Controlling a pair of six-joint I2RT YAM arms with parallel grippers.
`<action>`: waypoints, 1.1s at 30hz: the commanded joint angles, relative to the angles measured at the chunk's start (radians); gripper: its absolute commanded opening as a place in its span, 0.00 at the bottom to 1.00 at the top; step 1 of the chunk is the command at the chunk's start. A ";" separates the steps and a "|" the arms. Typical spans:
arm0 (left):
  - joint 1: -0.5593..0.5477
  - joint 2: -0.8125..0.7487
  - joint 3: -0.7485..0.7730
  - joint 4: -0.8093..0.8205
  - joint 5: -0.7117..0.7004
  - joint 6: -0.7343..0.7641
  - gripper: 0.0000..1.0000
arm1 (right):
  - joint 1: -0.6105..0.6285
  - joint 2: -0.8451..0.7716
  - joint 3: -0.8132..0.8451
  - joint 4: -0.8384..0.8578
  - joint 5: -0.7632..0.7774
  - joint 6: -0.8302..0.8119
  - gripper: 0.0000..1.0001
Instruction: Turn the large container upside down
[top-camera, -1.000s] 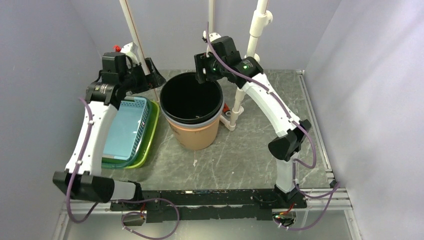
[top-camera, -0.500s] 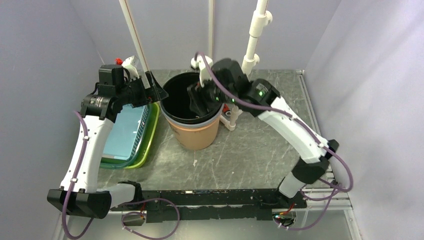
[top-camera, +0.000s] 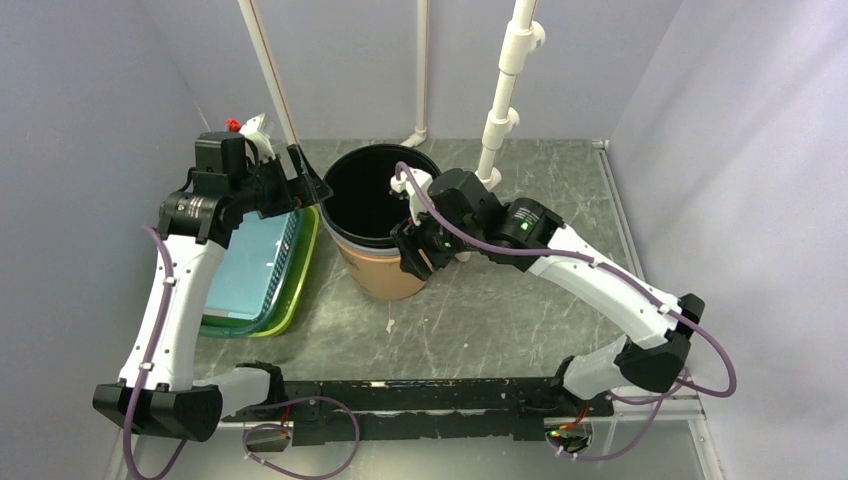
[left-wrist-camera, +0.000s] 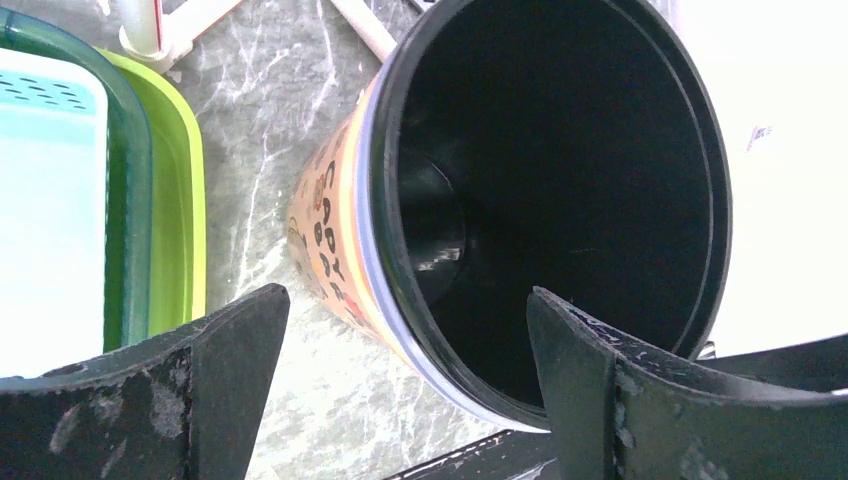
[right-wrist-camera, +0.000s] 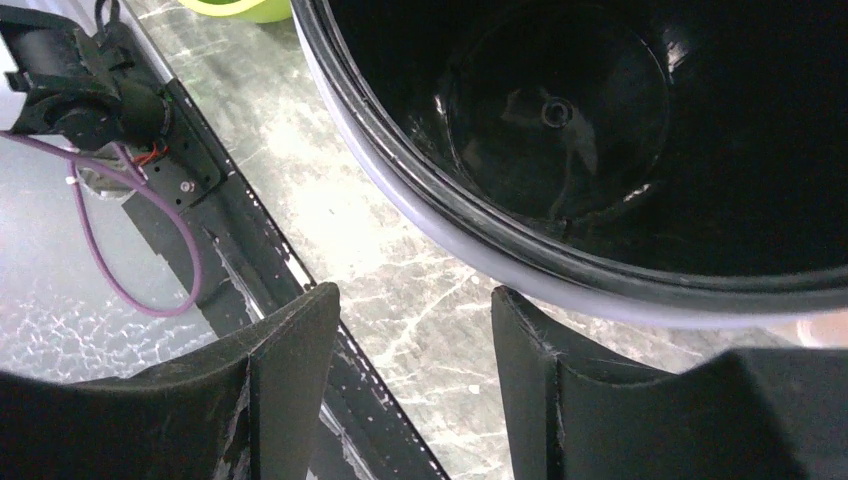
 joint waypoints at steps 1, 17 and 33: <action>0.002 -0.034 0.000 0.061 -0.015 0.002 0.94 | 0.000 0.114 0.093 0.060 -0.002 -0.025 0.60; 0.018 0.055 0.070 -0.017 -0.112 -0.024 0.91 | 0.000 0.226 0.233 0.072 -0.097 -0.043 0.62; 0.031 0.181 0.067 -0.035 -0.030 0.037 0.44 | -0.002 0.241 0.118 0.165 -0.045 0.053 0.65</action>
